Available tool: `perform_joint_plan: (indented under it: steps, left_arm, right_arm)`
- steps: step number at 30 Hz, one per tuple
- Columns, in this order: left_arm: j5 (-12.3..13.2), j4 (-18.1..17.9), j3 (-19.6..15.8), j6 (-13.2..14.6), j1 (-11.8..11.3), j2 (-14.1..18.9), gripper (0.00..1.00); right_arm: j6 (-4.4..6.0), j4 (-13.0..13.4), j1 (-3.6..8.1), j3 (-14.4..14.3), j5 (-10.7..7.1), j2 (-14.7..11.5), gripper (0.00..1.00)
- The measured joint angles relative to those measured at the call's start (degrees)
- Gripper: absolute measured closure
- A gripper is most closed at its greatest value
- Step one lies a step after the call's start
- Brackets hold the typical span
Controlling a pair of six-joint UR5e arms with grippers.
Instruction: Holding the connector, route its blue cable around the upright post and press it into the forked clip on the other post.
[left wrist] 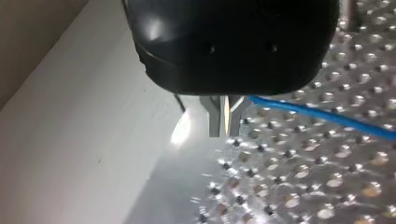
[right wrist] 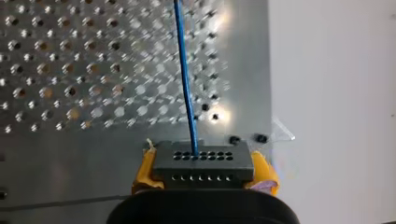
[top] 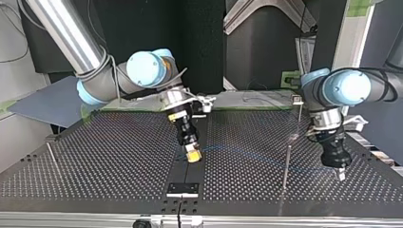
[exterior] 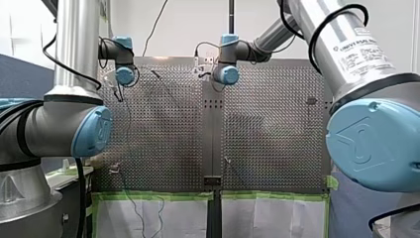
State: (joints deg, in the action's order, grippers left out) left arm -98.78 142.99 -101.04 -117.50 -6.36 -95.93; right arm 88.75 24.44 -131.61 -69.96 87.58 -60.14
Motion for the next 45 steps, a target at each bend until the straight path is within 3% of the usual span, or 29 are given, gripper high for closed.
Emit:
perform_joint_plan:
  steps: [7, 18, 29, 33, 36, 38, 39, 41, 42, 44, 45]
  left_arm:
    - [3.38, -1.69, 0.04, -2.44, 0.03, -1.11, 0.93]
    - [9.26, -3.08, 0.09, -3.56, 0.43, -5.86, 0.93]
    - [10.38, -3.12, 0.08, -3.95, 1.29, -7.54, 0.88]
    - [10.40, -2.82, 0.08, -3.95, 1.73, -7.63, 0.85]
    - [10.45, -2.42, 0.06, -3.92, 1.94, -7.63, 0.78]
    - [10.47, -1.97, 0.06, -3.78, 2.07, -7.63, 0.66]
    - [10.47, -1.55, 0.06, -3.57, 2.19, -7.63, 0.66]
    - [10.43, -0.85, 0.06, -3.17, 2.36, -7.63, 0.46]
    - [10.36, -0.43, 0.04, -2.96, 2.46, -7.63, 0.46]
    - [10.13, 0.27, 0.01, -2.75, 2.60, -7.63, 0.27]
    - [9.90, 0.78, 0.02, -2.67, 2.69, -7.63, 0.27]
  right_arm:
    - [0.02, -0.04, 1.22, 0.10, 0.01, 0.46, 1.00]
    - [-0.05, -0.50, 2.66, 0.12, 0.06, 0.62, 1.00]
    - [-0.26, -2.48, 3.35, 0.07, 0.45, 1.17, 1.00]
    - [-0.77, -3.64, 3.39, 0.05, 0.57, 2.25, 1.00]
    - [-1.25, -4.79, 3.40, 0.04, 0.61, 3.03, 1.00]
    - [-1.54, -5.53, 3.41, 0.04, 0.64, 3.43, 1.00]
    - [-1.65, -5.78, 3.42, 0.04, 0.65, 3.58, 1.00]
    - [-1.84, -6.18, 3.42, -0.02, 0.66, 3.86, 1.00]
    - [-1.89, -6.27, 3.42, -0.07, 0.66, 3.94, 1.00]
    - [-2.00, -6.41, 3.42, -0.13, 0.67, 4.13, 1.00]
    - [-2.07, -6.47, 3.42, -0.13, 0.67, 4.23, 1.00]
